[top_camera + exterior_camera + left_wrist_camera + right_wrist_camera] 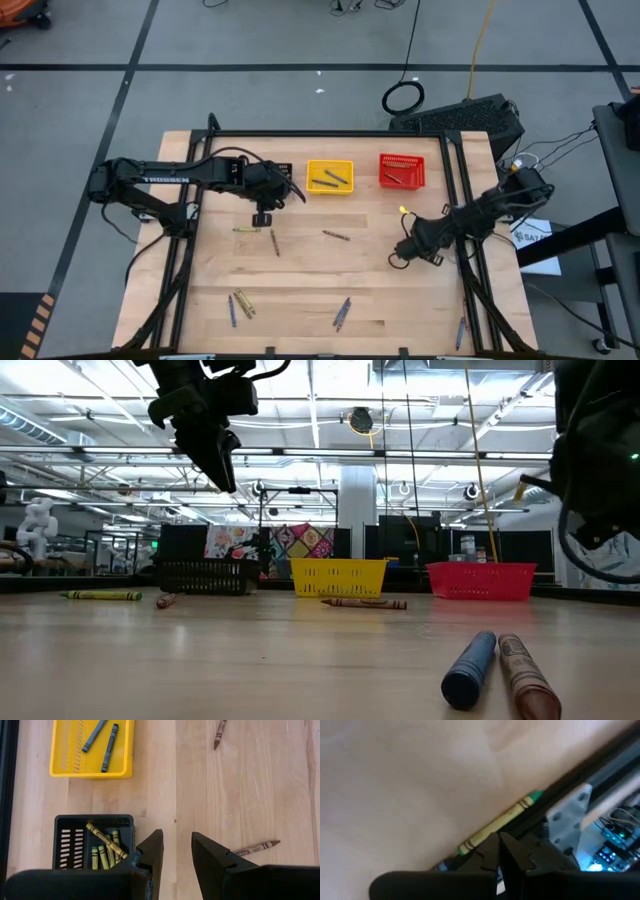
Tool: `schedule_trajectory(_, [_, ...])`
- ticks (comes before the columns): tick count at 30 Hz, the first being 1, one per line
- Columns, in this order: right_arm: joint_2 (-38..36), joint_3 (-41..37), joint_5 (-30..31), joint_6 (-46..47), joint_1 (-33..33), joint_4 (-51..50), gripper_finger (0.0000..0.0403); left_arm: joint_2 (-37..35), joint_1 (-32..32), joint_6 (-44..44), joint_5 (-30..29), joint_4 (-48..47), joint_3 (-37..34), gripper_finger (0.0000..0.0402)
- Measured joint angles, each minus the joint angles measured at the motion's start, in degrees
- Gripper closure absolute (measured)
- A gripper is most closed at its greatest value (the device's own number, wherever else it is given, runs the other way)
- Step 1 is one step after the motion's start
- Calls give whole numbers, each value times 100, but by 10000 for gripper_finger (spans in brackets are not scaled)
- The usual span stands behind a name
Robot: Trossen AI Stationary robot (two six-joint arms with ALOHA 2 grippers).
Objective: Sort crayons
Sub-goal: Put the green crayon into the black bin
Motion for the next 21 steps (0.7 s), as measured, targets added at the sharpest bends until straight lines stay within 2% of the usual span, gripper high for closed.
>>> schedule_trajectory(6, [-2,-38,0,-574,-298,126,403,0,0,-1,0,-2,0,301])
schedule_trajectory(12, [-2,-120,-290,-404,-669,167,403,0,0,-3,2,-2,0,301])
schedule_trajectory(17, [0,-176,-256,-101,-953,263,403,0,0,-3,2,-4,0,301])
schedule_trajectory(21, [0,-174,-293,-206,-1222,249,403,0,0,-5,2,-5,0,301])
